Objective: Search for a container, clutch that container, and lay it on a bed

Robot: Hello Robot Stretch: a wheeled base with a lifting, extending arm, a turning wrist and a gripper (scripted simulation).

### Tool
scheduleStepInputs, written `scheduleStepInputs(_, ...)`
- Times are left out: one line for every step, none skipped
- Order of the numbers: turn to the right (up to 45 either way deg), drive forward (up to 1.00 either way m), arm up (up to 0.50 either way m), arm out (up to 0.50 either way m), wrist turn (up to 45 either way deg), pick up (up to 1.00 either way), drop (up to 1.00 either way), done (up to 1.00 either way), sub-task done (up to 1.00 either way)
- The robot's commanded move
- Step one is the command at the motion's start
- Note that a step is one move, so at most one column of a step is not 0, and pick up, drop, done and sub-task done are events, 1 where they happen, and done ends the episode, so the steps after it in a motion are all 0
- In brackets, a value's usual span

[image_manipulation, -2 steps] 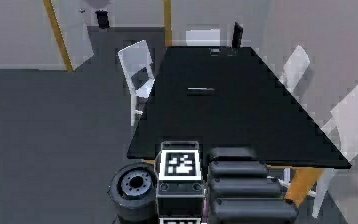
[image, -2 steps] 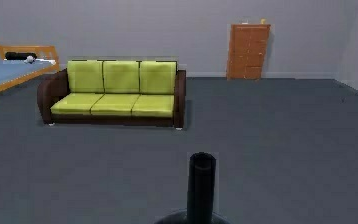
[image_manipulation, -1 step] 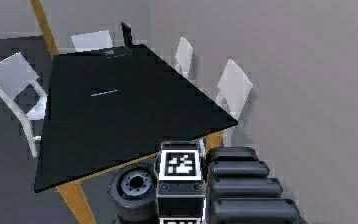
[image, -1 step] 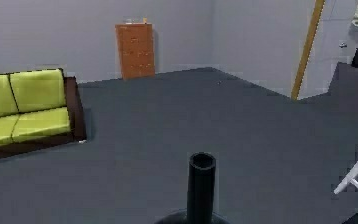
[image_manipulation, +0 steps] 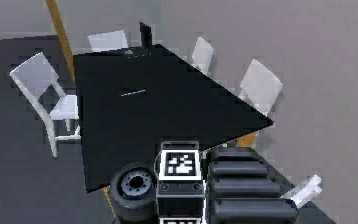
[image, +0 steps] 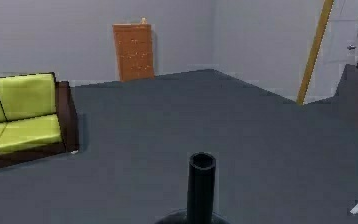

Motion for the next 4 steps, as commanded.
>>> scheduleStepInputs(-24.0, 0.0, 0.0, 0.0, 0.0, 0.0, 0.0, 0.0, 0.0)
scheduleStepInputs(0.0, 0.2, 0.0, 0.0, 0.0, 0.0, 0.0, 0.0, 0.0)
scheduleStepInputs(45.0, 0.0, 0.0, 0.0, 0.0, 0.0, 0.0, 0.0, 0.0)
scheduleStepInputs(9.0, 0.0, 0.0, 0.0, 0.0, 0.0, 0.0, 0.0, 0.0)
